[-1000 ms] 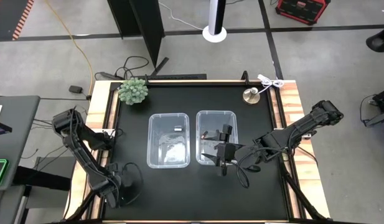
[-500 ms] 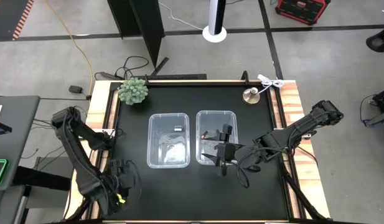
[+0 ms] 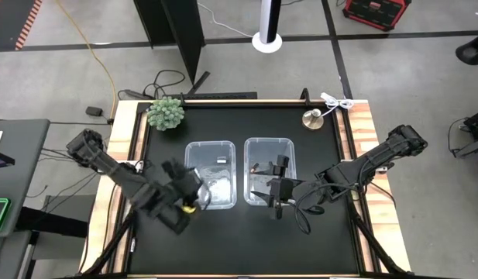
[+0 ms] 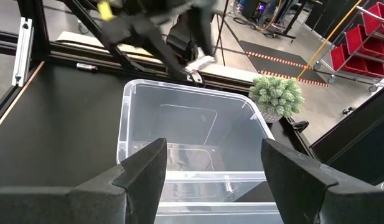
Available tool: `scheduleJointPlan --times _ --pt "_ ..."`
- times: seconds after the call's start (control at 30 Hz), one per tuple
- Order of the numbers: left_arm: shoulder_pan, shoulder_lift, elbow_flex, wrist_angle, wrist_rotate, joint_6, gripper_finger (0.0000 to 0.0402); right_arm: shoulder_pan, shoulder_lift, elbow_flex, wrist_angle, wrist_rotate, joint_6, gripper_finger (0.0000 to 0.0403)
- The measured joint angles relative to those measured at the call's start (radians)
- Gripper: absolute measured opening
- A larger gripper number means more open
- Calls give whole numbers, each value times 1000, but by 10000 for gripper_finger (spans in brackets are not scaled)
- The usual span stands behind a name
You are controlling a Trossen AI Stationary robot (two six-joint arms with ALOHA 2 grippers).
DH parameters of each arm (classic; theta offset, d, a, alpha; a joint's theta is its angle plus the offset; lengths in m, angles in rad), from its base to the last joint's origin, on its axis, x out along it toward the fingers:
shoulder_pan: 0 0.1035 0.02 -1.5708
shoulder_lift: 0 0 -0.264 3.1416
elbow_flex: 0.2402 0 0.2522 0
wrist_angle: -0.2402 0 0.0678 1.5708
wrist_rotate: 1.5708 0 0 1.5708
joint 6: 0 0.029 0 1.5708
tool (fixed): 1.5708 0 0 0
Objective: Sort batteries
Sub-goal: Put the top silver battery into the left transparent bin, then put the silver battery into the left transparent bin
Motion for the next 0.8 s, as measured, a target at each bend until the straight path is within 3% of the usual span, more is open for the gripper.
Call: scheduleJointPlan --times 0.17,0.47,0.53,0.63,0.73,0.8 --pt "109 0 0 89 4 134 264 0 0 0 -4 0 0 276" --pt "214 0 0 166 126 230 315 1 0 0 -8 0 0 276" --pt "217 0 0 152 215 230 315 1 0 0 -9 0 0 276" --pt "197 0 0 76 443 221 312 6 0 0 -16 0 1 276" --pt "138 0 0 -40 641 162 311 12 0 0 -21 0 1 276" --pt "87 0 0 -122 721 95 311 15 0 0 -23 0 0 276"
